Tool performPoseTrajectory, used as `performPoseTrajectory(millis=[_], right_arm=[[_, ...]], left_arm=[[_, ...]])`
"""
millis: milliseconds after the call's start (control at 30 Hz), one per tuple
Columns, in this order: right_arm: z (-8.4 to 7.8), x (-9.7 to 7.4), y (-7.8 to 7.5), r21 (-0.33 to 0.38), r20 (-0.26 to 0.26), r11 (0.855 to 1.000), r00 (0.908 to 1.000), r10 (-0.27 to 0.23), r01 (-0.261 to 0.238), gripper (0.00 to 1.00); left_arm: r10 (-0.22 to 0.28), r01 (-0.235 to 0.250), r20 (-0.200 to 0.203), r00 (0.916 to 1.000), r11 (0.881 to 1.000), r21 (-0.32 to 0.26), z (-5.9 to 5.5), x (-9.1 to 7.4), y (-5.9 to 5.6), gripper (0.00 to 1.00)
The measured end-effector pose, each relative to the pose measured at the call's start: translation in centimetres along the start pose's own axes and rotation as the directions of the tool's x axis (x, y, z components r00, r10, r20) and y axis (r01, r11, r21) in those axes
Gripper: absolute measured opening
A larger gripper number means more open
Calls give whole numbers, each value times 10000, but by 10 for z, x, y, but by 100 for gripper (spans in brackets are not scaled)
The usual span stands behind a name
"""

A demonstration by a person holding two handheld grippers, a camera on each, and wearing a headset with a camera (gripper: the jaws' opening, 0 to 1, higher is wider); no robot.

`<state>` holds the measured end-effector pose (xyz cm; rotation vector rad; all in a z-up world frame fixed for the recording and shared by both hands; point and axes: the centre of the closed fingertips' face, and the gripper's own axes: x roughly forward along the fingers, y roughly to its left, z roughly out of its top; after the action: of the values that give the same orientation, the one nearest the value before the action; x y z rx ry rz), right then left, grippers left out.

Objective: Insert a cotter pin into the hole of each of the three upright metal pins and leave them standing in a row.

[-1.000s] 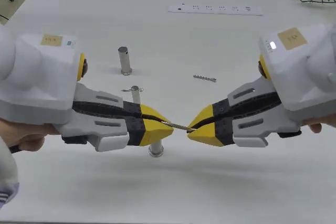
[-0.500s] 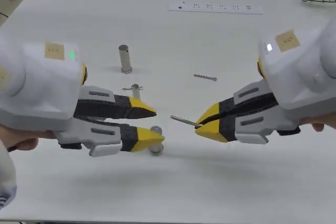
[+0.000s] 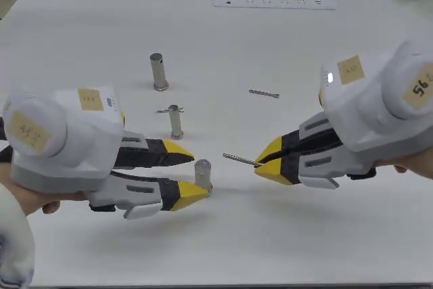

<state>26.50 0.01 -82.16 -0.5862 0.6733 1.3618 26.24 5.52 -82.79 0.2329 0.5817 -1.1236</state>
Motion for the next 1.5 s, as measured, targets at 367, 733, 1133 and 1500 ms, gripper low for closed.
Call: performPoseTrajectory(millis=[367, 733, 1133, 1500], right_arm=[[-4, 9, -1, -27, -467, 9999, 9988, 148, -149, 3], [-1, 11, 5, -822, -1059, 9952, 9934, 447, -536, 3], [3, 15, 6, -1261, -1334, 9892, 9894, 580, -750, 3], [3, 17, 3, -1601, -1549, 9840, 9865, 533, -783, 3]], left_arm=[[206, -199, 182, 9996, 9991, -385, -1, 10, 1, 27], [296, -281, 253, 9992, 9979, -581, -5, 14, 1, 23], [173, -167, 279, 9995, 9996, -236, -3, 14, 1, 13], [159, -148, 385, 9991, 9995, -294, -2, 15, 1, 12]])
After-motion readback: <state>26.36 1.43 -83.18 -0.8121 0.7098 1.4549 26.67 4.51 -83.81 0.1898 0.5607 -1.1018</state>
